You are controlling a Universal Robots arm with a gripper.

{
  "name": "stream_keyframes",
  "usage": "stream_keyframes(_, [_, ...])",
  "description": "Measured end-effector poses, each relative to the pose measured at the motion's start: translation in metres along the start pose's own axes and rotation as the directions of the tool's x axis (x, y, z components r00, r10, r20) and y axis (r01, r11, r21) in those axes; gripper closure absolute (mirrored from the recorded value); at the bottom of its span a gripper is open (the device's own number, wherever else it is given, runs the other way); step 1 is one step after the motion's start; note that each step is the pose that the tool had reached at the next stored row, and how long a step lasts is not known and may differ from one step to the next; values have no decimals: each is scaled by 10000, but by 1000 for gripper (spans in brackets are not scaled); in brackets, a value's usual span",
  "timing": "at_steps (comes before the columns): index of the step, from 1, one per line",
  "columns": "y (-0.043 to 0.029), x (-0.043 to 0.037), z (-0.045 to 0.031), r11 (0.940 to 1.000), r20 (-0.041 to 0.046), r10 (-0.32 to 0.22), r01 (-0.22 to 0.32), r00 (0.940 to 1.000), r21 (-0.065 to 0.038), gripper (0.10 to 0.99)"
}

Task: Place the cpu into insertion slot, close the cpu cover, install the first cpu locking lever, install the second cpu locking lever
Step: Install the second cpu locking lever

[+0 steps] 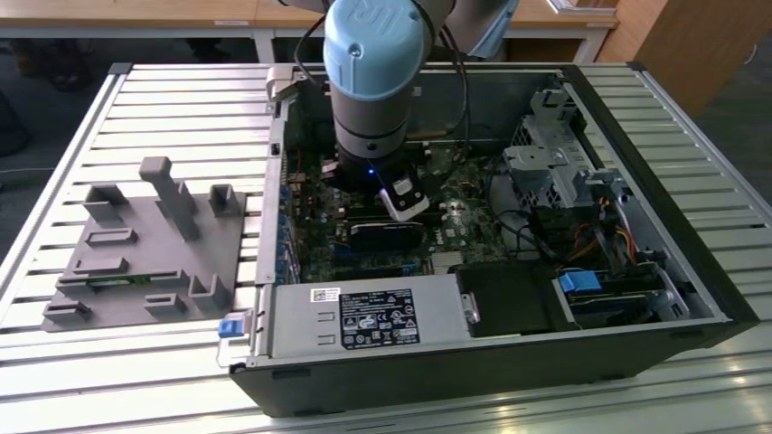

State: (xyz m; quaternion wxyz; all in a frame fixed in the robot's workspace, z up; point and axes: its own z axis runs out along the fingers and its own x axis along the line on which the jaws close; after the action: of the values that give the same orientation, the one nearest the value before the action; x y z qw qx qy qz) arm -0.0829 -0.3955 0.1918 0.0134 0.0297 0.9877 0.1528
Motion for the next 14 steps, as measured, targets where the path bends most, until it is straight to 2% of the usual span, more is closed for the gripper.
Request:
stream_keyframes(9, [31,-2,-101,10000,-3,0,0,10000,-11,980])
stream_keyframes(14, [51,-3,-163,10000,-6,3,-3,10000,-90,980])
